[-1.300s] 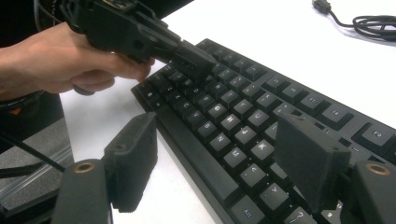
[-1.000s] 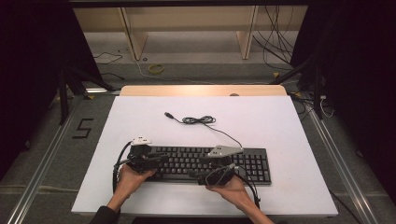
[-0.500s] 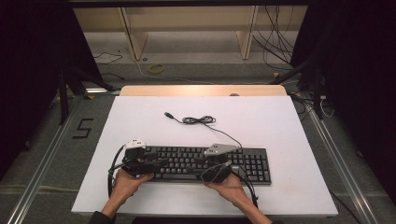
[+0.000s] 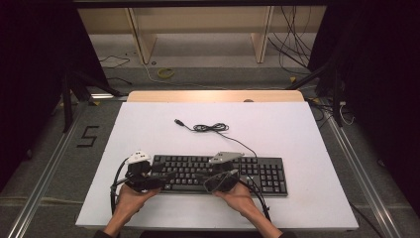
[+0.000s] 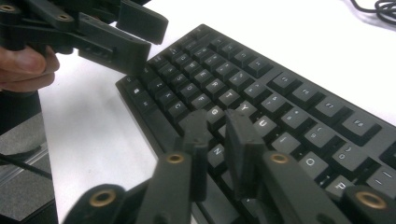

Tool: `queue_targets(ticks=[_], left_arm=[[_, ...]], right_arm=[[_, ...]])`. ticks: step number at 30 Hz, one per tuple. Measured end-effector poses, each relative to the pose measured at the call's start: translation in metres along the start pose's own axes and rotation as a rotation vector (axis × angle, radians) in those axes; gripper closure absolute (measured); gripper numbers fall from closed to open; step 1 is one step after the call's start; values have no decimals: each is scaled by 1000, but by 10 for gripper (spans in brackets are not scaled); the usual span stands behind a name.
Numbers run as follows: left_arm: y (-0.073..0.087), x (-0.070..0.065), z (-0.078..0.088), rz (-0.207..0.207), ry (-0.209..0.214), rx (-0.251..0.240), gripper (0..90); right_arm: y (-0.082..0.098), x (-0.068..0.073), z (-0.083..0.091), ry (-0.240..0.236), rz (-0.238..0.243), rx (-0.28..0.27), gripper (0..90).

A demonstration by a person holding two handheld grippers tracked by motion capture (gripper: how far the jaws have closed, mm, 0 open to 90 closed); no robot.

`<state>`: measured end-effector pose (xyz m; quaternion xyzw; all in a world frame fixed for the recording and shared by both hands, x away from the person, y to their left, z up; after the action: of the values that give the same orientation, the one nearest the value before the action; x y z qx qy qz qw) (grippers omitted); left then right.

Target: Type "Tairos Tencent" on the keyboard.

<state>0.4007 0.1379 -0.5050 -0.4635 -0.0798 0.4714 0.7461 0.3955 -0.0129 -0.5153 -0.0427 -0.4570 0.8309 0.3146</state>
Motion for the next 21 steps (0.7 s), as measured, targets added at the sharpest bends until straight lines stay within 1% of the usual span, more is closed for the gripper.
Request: queue_targets(ticks=[5,7,17,21], left_arm=[[1,0,3,2,2,-10,326],[2,0,5,-5,0,-10,323],[6,0,9,1,9,-27,300],[7,-1,10,-14,14,-30,287]], right_arm=[[-1,0,-5,7,1,14,883],[-1,-1,-7,10,-5,21,900],[5,-2,-16,26,1,61,900],[7,-3,-20,32,6,73,900]])
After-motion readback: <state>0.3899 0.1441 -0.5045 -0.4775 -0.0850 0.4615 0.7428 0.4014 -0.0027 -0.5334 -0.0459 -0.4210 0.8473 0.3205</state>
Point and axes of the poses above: each handheld gripper's, and its own axes: z roughly backward along the jaws, y roughly out of its underside, x roughly to its left, the point moved 9 cm from there along -z, roughly forward along the jaws, and after that the axes turned 2 degrees about z, right-handed, at the moved point
